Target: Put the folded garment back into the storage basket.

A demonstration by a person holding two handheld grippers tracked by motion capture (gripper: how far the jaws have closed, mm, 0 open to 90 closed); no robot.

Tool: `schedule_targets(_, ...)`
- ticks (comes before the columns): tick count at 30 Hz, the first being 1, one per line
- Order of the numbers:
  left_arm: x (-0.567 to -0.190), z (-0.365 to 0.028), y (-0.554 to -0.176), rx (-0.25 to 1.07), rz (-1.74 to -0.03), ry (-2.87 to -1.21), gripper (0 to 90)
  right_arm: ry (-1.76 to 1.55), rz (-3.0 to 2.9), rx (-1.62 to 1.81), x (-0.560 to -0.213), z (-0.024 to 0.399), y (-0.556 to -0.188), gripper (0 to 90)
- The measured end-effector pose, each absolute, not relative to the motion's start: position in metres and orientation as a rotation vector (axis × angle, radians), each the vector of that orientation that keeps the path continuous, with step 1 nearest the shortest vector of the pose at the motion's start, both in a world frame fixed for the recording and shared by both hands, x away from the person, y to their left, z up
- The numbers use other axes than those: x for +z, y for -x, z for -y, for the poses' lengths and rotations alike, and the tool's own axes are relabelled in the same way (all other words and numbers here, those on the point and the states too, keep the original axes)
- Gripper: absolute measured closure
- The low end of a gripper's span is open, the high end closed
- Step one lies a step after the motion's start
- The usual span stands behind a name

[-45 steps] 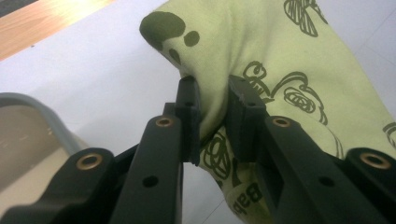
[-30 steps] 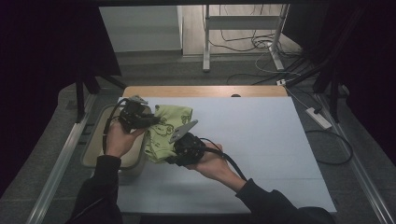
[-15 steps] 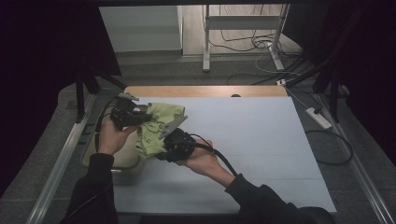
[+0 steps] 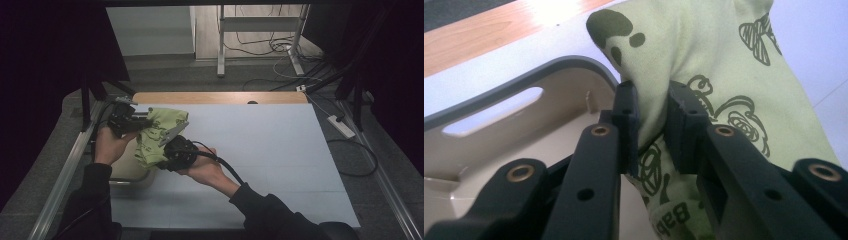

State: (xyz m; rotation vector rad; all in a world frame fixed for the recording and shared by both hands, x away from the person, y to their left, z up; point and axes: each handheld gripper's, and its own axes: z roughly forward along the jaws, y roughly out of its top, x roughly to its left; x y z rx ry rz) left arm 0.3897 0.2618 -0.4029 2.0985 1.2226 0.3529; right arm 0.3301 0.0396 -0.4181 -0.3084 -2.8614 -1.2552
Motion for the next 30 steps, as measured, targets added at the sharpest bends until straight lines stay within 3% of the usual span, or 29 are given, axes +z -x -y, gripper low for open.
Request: schedule_targets(30,-0.408,-0.301,-0.388,0.413,-1.314,-2.044,76.7,0.327,2.851,-1.295,-0.427,-0.082,-0.335,77.4)
